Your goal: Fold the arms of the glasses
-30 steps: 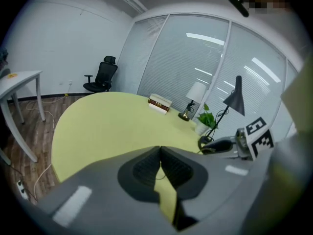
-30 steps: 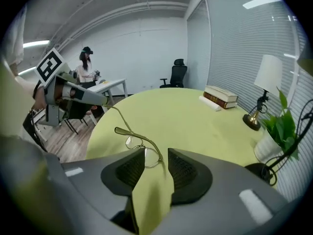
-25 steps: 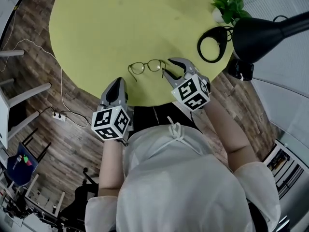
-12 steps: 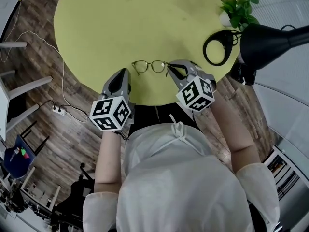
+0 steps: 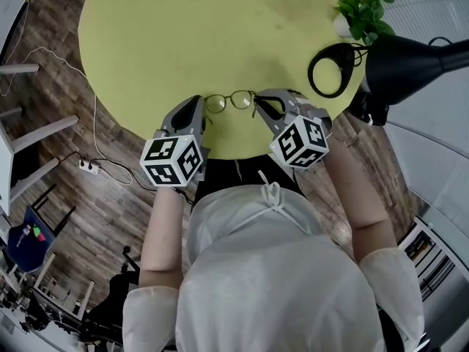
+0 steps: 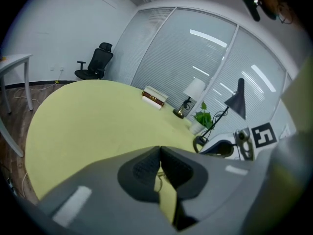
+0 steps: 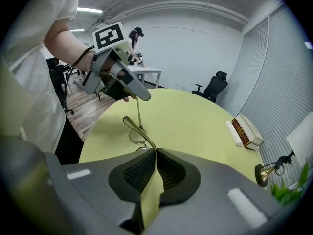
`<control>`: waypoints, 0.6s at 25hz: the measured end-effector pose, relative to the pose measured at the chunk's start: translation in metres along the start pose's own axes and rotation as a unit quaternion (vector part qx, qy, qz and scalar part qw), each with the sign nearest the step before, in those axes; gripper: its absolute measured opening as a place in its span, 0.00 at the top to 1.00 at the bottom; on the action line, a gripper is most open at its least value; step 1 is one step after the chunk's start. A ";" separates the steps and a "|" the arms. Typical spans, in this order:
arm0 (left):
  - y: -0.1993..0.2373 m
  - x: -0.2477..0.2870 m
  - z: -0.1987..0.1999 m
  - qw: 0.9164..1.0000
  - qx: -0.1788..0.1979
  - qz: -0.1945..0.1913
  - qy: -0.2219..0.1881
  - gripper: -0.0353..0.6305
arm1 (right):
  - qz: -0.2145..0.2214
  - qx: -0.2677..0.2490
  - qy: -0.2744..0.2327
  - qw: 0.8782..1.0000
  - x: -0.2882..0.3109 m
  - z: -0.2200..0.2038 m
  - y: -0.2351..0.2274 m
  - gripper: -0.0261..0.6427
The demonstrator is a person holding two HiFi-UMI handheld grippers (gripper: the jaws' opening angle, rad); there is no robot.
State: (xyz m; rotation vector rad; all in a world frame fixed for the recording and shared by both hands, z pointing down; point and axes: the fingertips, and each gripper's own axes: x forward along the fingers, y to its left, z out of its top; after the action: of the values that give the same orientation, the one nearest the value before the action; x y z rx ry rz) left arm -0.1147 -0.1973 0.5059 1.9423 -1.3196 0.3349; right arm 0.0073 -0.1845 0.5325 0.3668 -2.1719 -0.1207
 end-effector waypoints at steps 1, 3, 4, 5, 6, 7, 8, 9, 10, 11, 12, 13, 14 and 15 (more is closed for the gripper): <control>-0.001 0.001 -0.001 1.000 0.000 -0.001 0.001 0.94 | 0.001 0.002 0.000 1.000 -0.001 0.000 0.000 0.94; -0.004 0.005 -0.003 1.000 -0.007 -0.002 0.000 0.94 | 0.002 0.007 -0.001 1.000 -0.002 0.000 0.000 0.94; -0.005 0.008 -0.004 1.000 -0.013 -0.004 -0.003 0.94 | 0.002 0.010 -0.002 1.000 -0.003 -0.001 0.000 0.94; -0.006 0.011 -0.005 1.000 -0.022 -0.006 -0.006 0.94 | 0.002 0.012 -0.002 1.000 -0.003 -0.001 -0.001 0.94; -0.007 0.013 -0.006 0.999 -0.032 -0.008 -0.009 0.94 | 0.002 0.015 -0.002 1.000 -0.003 -0.001 -0.001 0.94; -0.008 0.016 -0.007 0.999 -0.042 -0.011 -0.014 0.94 | 0.001 0.018 -0.003 1.000 -0.004 -0.001 -0.001 0.94; -0.010 0.018 -0.007 0.998 -0.052 -0.013 -0.022 0.94 | 0.001 0.021 -0.003 1.000 -0.004 -0.001 -0.002 0.94; -0.010 0.020 -0.007 0.997 -0.064 -0.015 -0.032 0.94 | 0.001 0.025 -0.004 1.000 -0.004 -0.002 -0.002 0.94; -0.011 0.022 -0.006 0.996 -0.077 -0.016 -0.044 0.94 | 0.001 0.027 -0.005 1.000 -0.004 -0.002 -0.001 0.94; -0.012 0.024 -0.005 0.994 -0.092 -0.017 -0.056 0.94 | 0.001 0.029 -0.006 1.000 -0.003 -0.002 0.000 0.94; -0.012 0.025 -0.004 0.992 -0.108 -0.020 -0.066 0.94 | 0.002 0.030 -0.006 1.000 -0.003 -0.003 0.001 0.94; -0.012 0.027 -0.004 0.989 -0.123 -0.023 -0.074 0.94 | 0.004 0.032 -0.008 0.999 -0.003 -0.003 0.002 0.94; -0.012 0.028 -0.003 0.987 -0.135 -0.025 -0.078 0.94 | 0.006 0.034 -0.009 0.999 -0.003 -0.002 0.003 0.94; -0.012 0.029 -0.003 0.986 -0.143 -0.026 -0.081 0.94 | 0.008 0.035 -0.011 0.999 -0.003 -0.001 0.004 0.94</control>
State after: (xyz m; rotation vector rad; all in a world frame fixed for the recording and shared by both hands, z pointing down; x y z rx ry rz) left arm -0.0909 -0.2127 0.5197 1.7838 -1.3367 -0.0399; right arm 0.0091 -0.1798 0.5318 0.3908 -2.2036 -0.0393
